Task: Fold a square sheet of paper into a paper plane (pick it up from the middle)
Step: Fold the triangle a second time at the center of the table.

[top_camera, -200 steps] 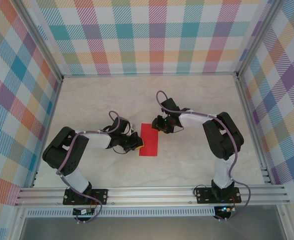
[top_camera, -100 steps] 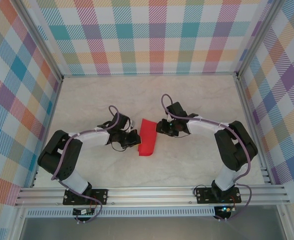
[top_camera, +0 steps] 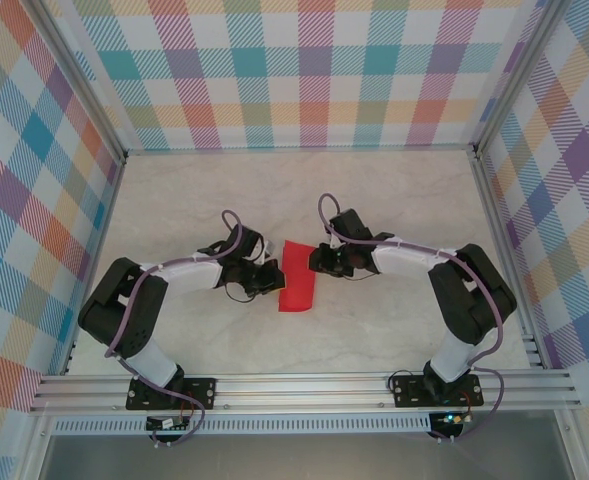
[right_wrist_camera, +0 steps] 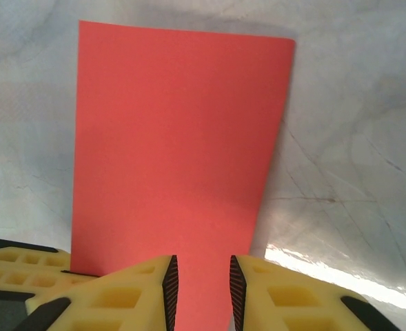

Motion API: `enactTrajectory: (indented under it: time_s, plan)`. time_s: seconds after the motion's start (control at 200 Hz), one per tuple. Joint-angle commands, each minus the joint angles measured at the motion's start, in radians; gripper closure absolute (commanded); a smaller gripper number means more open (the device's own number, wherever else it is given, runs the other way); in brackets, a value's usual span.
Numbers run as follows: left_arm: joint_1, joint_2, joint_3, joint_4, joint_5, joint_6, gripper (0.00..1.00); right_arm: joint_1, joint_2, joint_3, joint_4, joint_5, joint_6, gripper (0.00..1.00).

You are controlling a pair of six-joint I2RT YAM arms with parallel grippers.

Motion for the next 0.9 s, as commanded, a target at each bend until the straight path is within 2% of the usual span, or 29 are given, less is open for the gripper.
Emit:
enactTrajectory:
  time_s: [0.0, 0.115, 0.335, 0.465, 0.66, 0.895]
  plan:
    - [-0.012, -0.012, 0.040, 0.002, -0.031, 0.012, 0.98, 0.006, -0.050, -0.026, 0.008, 0.020, 0.007, 0.71]
    - [-0.012, -0.061, 0.055, -0.033, -0.102, 0.031, 0.99, 0.006, -0.103, -0.041, 0.003, 0.063, 0.020, 0.71]
    - [-0.012, -0.213, 0.087, -0.213, -0.346, 0.123, 0.99, 0.006, -0.206, -0.054, -0.034, 0.156, 0.025, 0.68]
    - [-0.012, -0.279, 0.118, -0.295, -0.417, 0.167, 0.99, 0.006, -0.220, -0.056, -0.036, 0.159, 0.024, 0.65]
    - [-0.011, -0.331, 0.149, -0.335, -0.399, 0.200, 0.98, 0.006, -0.216, -0.068, -0.018, 0.155, 0.036, 0.60]
    - [-0.013, -0.220, 0.120, -0.258, -0.238, 0.212, 0.98, 0.006, -0.201, -0.071, 0.002, 0.138, 0.039, 0.58]
